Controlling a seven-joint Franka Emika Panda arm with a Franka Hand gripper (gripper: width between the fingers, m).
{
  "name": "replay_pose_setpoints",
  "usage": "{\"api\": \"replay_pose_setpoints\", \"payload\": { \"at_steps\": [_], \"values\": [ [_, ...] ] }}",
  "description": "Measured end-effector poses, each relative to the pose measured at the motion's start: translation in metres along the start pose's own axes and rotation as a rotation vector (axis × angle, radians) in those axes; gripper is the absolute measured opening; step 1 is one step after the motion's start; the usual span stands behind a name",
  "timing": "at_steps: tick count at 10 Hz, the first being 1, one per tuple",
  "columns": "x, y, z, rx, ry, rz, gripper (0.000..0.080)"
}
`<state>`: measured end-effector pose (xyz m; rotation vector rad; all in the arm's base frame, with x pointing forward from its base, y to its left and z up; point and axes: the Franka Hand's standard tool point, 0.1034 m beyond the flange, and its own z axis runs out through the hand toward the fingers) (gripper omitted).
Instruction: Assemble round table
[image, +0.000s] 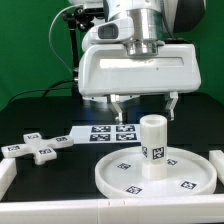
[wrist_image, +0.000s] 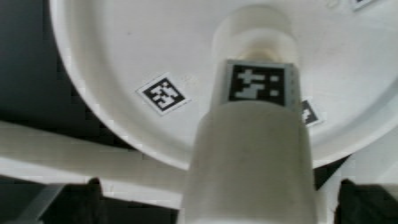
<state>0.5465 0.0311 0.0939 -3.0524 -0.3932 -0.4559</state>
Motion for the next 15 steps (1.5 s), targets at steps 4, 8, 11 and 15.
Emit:
{"api": "replay_pose_setpoints", "payload": {
  "at_steps": [4,8,11,15],
  "values": [
    [0.005,-0.006,0.005,0.095,-0.255,-0.007,0.0649],
    [0.006,0.011,0.005,0.102,-0.293,-0.018,0.0649],
    [0.010,0.015,0.010,0.102,-0.292,-0.021,0.0649],
    [0.013,0.009,0.011,0.107,-0.291,-0.027,0.0635]
  ]
}}
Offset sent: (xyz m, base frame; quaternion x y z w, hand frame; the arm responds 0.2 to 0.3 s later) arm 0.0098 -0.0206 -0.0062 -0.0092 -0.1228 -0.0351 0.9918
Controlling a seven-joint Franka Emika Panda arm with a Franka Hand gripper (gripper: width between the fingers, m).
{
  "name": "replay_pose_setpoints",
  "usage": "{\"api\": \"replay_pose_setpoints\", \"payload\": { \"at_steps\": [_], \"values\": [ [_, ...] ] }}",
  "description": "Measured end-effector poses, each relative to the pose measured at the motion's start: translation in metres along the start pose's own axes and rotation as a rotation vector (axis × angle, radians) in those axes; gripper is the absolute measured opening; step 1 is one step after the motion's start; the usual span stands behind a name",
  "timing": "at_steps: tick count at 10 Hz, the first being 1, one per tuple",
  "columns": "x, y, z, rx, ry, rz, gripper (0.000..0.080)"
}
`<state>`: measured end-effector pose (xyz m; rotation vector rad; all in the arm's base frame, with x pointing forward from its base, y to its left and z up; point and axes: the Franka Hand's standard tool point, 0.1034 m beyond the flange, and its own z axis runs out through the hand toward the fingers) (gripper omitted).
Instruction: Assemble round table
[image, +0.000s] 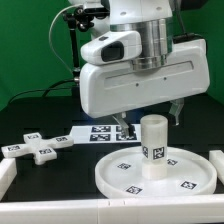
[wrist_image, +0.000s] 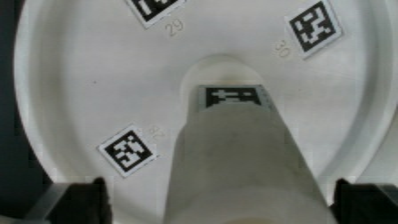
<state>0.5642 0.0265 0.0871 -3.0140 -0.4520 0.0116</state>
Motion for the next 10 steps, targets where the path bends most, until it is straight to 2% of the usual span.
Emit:
{"api": "replay_pose_setpoints", "payload": {
  "at_steps": [1,2,6,8,10],
  "values": [
    [-0.0005,-0.0002,0.0005,0.000,-0.001,-0.001,0.0463],
    [-0.0005,0.0000,0.0005,0.000,-0.001,0.000,0.0406],
    [-0.0001,-0.0006,0.0004,0.004,0.004,0.101,0.0407],
    [-0.0032,-0.0059,0.0012,0.012,0.043,0.400,0.0407],
    [-0.0032,-0.0065,0.0012,0.008,0.069,0.667,0.0407]
  ]
}}
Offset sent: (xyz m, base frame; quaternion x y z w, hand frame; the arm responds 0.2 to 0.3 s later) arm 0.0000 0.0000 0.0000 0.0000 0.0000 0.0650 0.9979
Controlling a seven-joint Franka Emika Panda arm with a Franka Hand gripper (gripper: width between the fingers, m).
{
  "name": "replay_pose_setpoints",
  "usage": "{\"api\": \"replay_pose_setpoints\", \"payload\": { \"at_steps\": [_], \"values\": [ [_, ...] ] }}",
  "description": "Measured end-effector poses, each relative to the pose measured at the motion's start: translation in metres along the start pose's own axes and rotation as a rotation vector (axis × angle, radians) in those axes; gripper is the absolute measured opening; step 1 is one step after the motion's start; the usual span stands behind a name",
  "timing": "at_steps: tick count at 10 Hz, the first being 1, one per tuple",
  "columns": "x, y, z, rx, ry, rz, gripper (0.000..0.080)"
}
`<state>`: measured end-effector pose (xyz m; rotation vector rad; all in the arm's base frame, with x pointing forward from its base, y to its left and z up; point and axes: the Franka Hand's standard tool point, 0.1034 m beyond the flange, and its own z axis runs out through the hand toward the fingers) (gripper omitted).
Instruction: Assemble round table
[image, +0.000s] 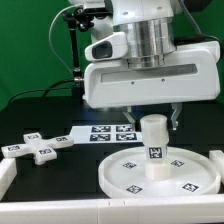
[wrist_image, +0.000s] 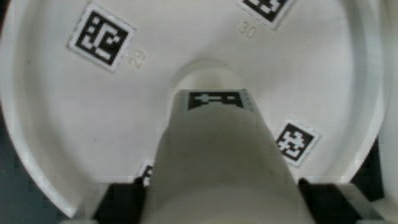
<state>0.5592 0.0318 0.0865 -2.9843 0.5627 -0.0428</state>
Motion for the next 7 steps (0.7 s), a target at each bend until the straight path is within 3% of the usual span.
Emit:
{"api": "replay_pose_setpoints", "payload": {
  "at_steps": [7],
  "values": [
    [0.0007,0.0012,-0.0003,0.031,0.017,0.460,0.0409]
  ]
}}
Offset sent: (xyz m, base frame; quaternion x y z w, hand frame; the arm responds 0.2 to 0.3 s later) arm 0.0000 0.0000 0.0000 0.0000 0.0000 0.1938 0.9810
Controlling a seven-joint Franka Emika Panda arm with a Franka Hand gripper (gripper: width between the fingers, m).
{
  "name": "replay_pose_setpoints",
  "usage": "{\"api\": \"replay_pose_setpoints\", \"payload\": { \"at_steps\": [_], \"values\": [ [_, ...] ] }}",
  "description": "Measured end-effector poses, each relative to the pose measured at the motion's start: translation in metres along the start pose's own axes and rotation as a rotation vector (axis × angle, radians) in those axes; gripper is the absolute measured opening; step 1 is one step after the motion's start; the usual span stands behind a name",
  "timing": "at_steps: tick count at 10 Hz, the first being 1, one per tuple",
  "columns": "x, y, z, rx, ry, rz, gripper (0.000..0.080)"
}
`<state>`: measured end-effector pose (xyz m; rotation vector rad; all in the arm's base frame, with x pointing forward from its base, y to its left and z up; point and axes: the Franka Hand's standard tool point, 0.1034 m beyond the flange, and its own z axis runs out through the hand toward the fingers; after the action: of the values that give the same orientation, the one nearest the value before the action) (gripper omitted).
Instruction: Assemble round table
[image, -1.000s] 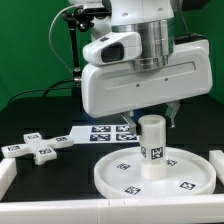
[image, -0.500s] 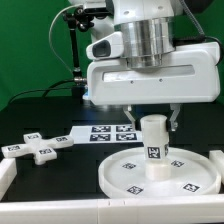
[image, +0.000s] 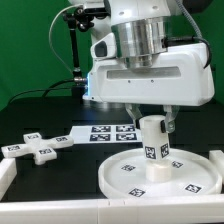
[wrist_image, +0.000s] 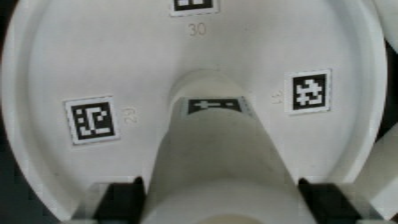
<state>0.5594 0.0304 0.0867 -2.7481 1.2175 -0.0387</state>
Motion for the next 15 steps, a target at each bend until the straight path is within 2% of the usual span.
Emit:
{"api": "replay_pose_setpoints", "payload": {
  "at_steps": [4,7,10,11,12,15],
  "values": [
    [-0.0016,-0.0002,0.0010,0.049,-0.040,0.541,0.0409],
    [-0.0014,-0.0017,0.0019,0.063,-0.079,0.815,0.0409],
    [-0.0022,-0.0024,0.0021,0.067,-0.084,0.822,0.0410],
    [-0.0027,-0.0023,0.0020,0.062,-0.084,0.756,0.0572],
    [-0.0022,-0.0043,0.0004,0.053,-0.086,0.647,0.0636],
    [-0.0011,-0.0061,-0.0004,0.065,-0.073,0.360,0.0645]
  ]
}}
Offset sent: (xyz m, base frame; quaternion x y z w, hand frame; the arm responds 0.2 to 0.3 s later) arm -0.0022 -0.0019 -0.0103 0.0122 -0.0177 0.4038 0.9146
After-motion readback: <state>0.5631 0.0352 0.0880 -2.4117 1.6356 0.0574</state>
